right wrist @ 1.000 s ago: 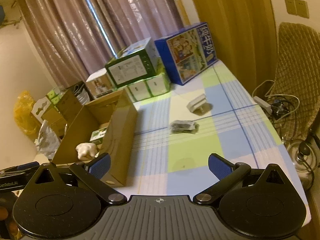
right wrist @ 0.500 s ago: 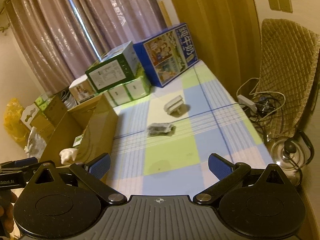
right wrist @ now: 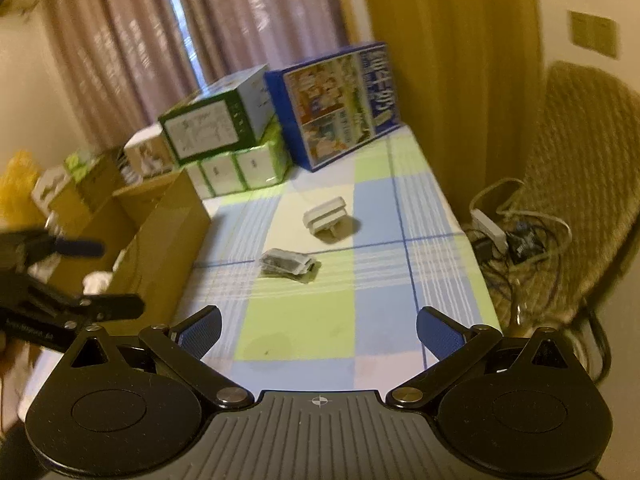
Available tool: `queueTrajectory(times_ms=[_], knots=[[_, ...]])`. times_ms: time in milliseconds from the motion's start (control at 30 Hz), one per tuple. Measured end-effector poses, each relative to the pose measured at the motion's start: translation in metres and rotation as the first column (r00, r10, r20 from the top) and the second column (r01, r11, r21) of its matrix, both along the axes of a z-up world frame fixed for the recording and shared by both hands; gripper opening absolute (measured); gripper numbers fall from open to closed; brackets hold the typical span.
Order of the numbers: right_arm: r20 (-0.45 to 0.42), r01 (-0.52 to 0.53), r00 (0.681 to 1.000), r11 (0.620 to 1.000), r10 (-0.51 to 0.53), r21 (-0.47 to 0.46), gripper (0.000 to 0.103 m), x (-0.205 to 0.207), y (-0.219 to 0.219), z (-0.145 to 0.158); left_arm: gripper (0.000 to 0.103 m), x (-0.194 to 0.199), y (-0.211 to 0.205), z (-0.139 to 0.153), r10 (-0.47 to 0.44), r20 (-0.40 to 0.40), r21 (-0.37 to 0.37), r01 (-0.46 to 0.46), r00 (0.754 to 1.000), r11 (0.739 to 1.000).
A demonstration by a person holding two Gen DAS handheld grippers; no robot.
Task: Organize objects
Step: 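Lower the left tool over the clear packet while the right tool approaches the white plug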
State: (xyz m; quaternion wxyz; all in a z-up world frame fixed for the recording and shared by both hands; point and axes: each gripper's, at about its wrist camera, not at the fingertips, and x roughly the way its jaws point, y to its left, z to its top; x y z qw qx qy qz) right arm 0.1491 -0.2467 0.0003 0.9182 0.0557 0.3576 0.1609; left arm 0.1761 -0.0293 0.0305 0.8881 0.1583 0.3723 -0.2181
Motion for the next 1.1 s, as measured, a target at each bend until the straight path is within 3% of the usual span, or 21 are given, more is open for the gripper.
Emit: queueTrajectory(times_ms=[133, 333, 567, 733, 867, 1100], knots=[[0.003, -0.071, 0.997, 0.995, 0.071, -0.068, 0.101, 0.031, 0.001, -0.012, 0.094, 0.030, -0.012, -0.015, -0.134, -0.029, 0.086, 0.136, 0.991, 0.987], [-0.004, -0.181, 0.983, 0.973, 0.183, -0.145, 0.101, 0.078, 0.006, -0.035, 0.085, 0.081, -0.026, -0.045, -0.296, -0.104, 0.144, 0.308, 0.950, 0.940], [-0.019, -0.260, 0.965, 0.949, 0.261, -0.181, 0.095, 0.130, 0.015, -0.059, 0.059, 0.136, -0.039, -0.080, -0.395, -0.186, 0.206, 0.429, 0.900, 0.880], [-0.038, -0.308, 0.951, 0.927, 0.307, -0.215, 0.086, 0.161, 0.023, -0.077, 0.058, 0.164, -0.046, -0.100, -0.457, -0.226, 0.199, 0.500, 0.860, 0.843], [-0.052, -0.322, 0.947, 0.923, 0.318, -0.210, 0.085, 0.181, 0.025, -0.092, 0.058, 0.177, -0.056, -0.116, -0.504, -0.252, 0.225, 0.557, 0.826, 0.800], [-0.059, -0.314, 0.949, 0.927, 0.308, -0.203, 0.085, 0.198, 0.024, -0.106, 0.058, 0.199, -0.065, -0.140, -0.544, -0.289, 0.223, 0.608, 0.787, 0.762]])
